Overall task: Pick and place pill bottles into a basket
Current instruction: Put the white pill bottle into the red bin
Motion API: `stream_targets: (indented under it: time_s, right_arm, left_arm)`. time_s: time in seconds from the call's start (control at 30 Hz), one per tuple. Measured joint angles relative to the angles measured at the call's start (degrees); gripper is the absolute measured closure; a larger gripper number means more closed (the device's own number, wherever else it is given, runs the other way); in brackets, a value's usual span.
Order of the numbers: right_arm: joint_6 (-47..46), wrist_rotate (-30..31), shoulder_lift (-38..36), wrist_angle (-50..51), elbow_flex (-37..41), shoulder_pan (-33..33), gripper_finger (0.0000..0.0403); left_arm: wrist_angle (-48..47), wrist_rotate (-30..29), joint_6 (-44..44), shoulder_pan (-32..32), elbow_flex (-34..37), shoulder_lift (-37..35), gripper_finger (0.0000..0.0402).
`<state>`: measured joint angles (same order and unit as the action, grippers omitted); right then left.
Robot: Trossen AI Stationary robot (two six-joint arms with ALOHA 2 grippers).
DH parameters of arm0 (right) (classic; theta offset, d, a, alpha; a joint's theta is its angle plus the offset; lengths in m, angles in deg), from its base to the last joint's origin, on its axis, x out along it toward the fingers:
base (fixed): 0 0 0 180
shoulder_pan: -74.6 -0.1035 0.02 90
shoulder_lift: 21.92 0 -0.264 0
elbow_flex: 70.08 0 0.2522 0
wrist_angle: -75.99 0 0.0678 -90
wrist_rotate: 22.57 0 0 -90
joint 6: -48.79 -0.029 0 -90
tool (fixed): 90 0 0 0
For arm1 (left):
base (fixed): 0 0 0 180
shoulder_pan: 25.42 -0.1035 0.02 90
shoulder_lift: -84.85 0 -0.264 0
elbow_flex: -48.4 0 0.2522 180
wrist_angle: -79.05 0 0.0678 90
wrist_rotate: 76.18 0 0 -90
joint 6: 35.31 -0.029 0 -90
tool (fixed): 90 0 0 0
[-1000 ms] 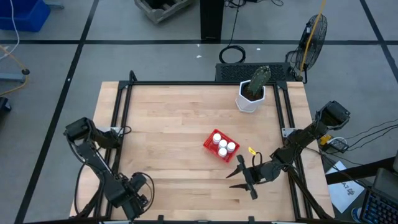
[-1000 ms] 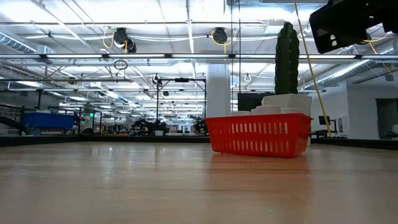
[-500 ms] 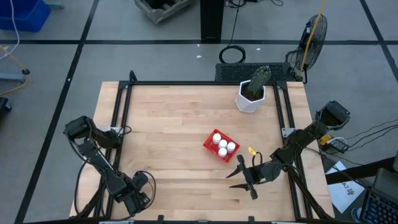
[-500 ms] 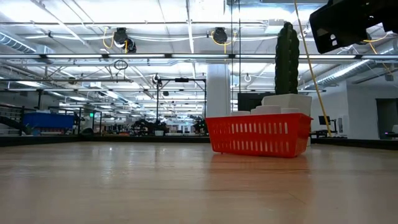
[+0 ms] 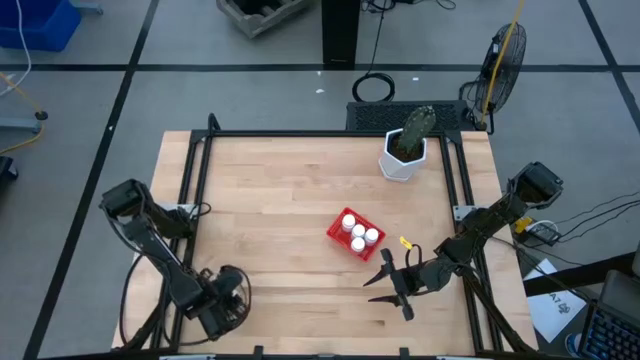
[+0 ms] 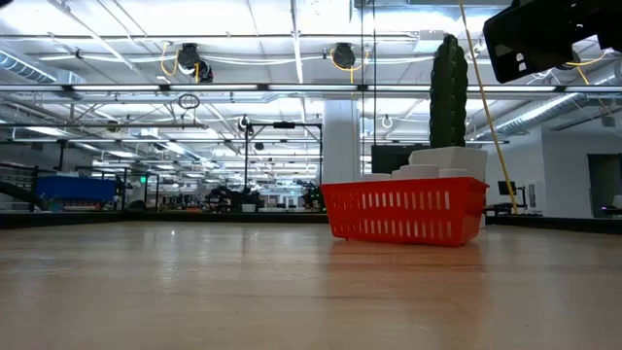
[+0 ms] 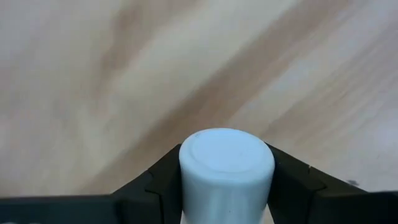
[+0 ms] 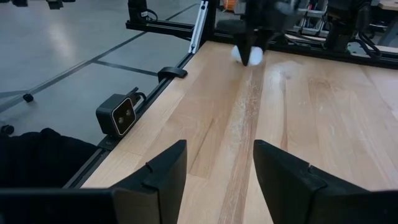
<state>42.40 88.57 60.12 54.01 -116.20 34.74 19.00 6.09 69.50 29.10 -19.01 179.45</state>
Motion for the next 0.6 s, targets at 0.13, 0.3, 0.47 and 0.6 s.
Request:
stream_targets:
  time_s: [0.13,0.3,0.47,0.6]
  right_arm:
    - [0.0,0.0,0.0,0.0,0.0,0.0,0.0227]
    - [0.0,-0.1,0.0,0.0,0.0,0.1,0.0227]
    - [0.0,-0.1,0.0,-2.4,0.0,0.2,0.0224]
    - [2.4,-0.2,0.0,-9.1,0.0,0.8,0.0206]
  left_arm:
    - [-0.6,-12.3,-2.2,-1.1,0.0,-3.5,0.0214]
    - [1.5,-32.9,-6.6,-2.5,0.0,-8.2,0.0218]
    - [11.3,-53.4,-18.1,-3.6,0.0,-10.4,0.0224]
    - [26.5,-66.9,-34.2,-5.7,0.0,-10.4,0.0211]
